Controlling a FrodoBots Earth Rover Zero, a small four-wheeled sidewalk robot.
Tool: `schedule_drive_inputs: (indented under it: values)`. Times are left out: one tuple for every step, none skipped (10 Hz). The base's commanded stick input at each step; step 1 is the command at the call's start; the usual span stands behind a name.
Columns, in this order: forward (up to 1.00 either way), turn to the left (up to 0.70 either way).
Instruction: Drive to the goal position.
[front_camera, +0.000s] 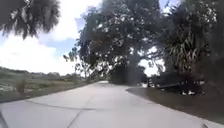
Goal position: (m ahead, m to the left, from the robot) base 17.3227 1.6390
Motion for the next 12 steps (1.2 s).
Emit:
schedule_drive_inputs:
  values:
    - [0.85, 0.00]
    - [0.85, 0.00]
    - [0.85, 0.00]
    - [0.85, 0.00]
    - [0.85, 0.00]
    - [0.85, 0.00]
    - [0.85, 0.00]
    - [0.85, 0.09]
    - [0.85, 0.31]
    - [0.85, 0.32]
    - [0.85, 0.28]
    - [0.85, 0.02]
